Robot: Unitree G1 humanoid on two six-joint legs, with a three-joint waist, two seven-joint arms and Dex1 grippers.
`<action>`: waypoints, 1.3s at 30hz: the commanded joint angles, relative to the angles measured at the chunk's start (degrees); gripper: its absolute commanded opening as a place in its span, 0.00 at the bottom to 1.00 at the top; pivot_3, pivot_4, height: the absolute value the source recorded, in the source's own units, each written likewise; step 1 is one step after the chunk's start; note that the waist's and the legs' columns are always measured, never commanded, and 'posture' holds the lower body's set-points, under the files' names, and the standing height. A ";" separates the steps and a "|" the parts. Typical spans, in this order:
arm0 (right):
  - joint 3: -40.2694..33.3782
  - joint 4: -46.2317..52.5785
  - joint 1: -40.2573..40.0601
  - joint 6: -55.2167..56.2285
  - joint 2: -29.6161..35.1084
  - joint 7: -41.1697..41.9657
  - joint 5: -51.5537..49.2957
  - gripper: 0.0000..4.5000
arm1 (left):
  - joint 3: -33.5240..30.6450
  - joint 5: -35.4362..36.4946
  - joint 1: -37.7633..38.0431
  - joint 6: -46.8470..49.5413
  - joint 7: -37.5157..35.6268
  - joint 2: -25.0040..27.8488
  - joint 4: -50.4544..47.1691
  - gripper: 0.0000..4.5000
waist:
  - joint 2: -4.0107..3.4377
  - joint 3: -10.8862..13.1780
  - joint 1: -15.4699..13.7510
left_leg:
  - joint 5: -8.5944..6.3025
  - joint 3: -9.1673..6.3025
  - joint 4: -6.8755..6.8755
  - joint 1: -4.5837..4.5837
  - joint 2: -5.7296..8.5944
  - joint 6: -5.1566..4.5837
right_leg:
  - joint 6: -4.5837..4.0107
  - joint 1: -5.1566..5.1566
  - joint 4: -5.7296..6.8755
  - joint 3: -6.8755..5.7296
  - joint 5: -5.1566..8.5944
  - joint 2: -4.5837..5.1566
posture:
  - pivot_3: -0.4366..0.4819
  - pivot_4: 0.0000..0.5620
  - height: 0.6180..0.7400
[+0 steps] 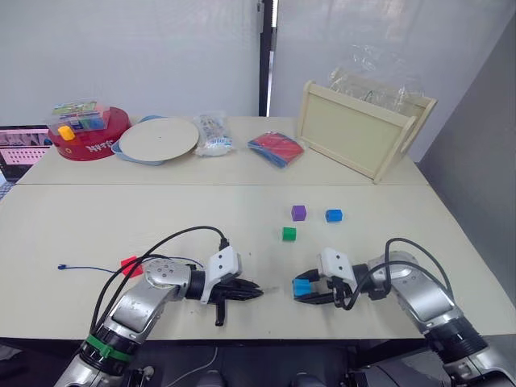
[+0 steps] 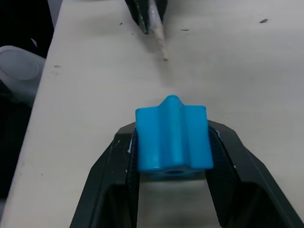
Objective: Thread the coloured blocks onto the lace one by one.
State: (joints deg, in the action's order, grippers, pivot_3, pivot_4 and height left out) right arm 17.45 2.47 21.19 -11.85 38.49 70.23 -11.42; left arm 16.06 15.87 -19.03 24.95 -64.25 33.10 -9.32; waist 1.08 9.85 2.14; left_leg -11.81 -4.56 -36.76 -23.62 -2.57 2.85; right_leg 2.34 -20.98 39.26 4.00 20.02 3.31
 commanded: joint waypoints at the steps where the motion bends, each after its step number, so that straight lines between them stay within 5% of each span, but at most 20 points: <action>1: 0.79 5.12 -0.47 -3.26 -1.35 -2.32 0.34 0.30 | 0.59 0.15 -1.30 -0.11 -0.15 -0.21 -1.80 0.00 | 0.00 0.00 0.05 | 0.00 0.00 0.00 0.00 0.00 0.00 | 0.00 0.00 0.00 0.00 0.00 0.00 | 0.48 0.27 1.00; 23: 1.26 4.04 0.61 -5.52 -1.87 -4.39 1.87 0.30 | 2.12 -0.94 -2.22 -1.60 -2.10 1.09 0.54 0.00 | 0.00 0.00 0.06 | 0.00 -0.01 0.00 0.03 0.00 0.00 | 0.00 0.00 0.02 0.00 0.00 -0.01 | 0.48 0.27 1.00; 39: 2.66 6.40 1.17 -7.99 -3.61 -5.45 2.18 0.30 | 4.94 -2.31 -5.77 -2.36 -1.58 -4.28 3.73 0.00 | 0.00 0.00 0.12 | 0.00 -0.01 -0.01 0.02 0.00 0.00 | 0.00 0.00 0.04 0.00 0.00 -0.02 | 0.48 0.27 1.00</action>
State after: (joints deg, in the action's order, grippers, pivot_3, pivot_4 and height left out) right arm 19.82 7.41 21.83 -19.39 35.35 65.28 -9.46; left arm 20.68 13.25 -23.78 23.96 -65.25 29.67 -4.08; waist 1.09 9.85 2.26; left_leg -11.80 -4.57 -36.76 -23.60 -2.57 2.86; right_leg 2.34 -20.99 39.30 4.00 20.02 3.29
